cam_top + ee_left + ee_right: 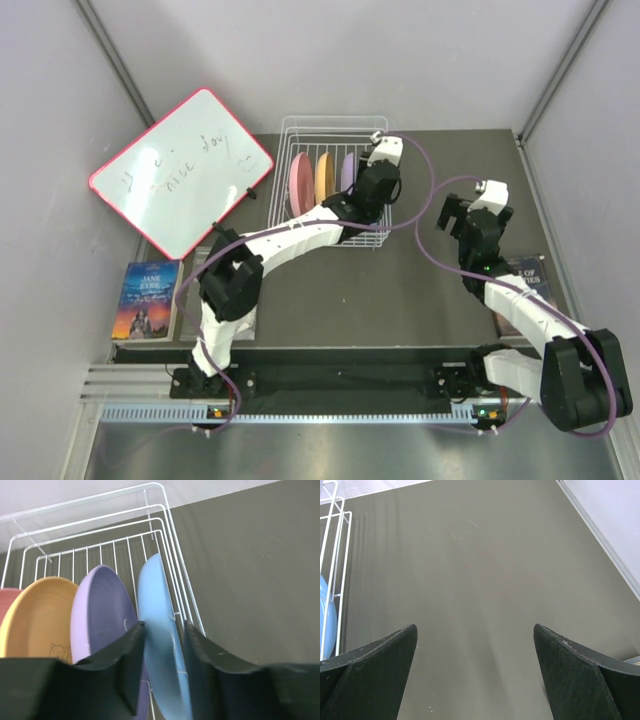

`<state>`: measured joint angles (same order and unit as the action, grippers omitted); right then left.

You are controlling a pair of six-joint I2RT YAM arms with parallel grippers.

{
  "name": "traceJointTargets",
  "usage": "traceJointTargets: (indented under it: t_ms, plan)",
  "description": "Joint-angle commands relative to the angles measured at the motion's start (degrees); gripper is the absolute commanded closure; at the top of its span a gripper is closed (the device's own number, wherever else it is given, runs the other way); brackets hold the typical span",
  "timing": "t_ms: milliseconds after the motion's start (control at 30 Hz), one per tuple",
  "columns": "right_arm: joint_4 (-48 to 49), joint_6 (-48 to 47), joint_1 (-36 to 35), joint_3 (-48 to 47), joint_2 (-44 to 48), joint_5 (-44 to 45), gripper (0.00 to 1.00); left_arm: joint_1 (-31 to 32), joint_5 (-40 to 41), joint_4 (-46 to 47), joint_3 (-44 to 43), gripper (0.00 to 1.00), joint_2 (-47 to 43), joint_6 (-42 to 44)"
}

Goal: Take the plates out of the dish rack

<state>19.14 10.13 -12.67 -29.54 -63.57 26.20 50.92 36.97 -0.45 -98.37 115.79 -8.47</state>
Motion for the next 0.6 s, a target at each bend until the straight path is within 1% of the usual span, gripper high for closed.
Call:
traceJointTargets:
  t_ms: [0,33,67,200,367,467,567]
  plan:
    - [1.3,0.8,0.8,0.1,0.0,-1.4,0.00,2.6,0.8,5.0,1.8,0.52,-2.4,2.7]
    - [1.3,0.9,0.9,0.1,-0.1,-1.8,0.00,2.7,0.8,5.7,1.9,0.46,-3.3,3.5]
    - [1.3,0.9,0.9,0.0,-0.3,-2.0,0.00,2.8,0.8,5.7,1.6,0.43,-3.5,3.7]
    - [1.2,0.9,1.0,-0.3,-0.8,-2.7,0.00,2.9,1.3,5.7,1.4,0.42,-4.7,4.8]
    - [0.8,1.0,1.2,-0.3,-1.1,-2.7,0.00,2.9,2.0,4.8,1.7,0.48,-4.3,4.7]
    - [0.5,1.0,1.2,-0.6,-1.2,-2.7,0.00,2.9,2.6,4.4,2.0,0.59,-3.4,4.3]
    - [0.4,1.1,1.2,-0.5,-1.0,-2.7,0.00,2.9,4.1,4.0,2.3,0.61,-2.4,3.5]
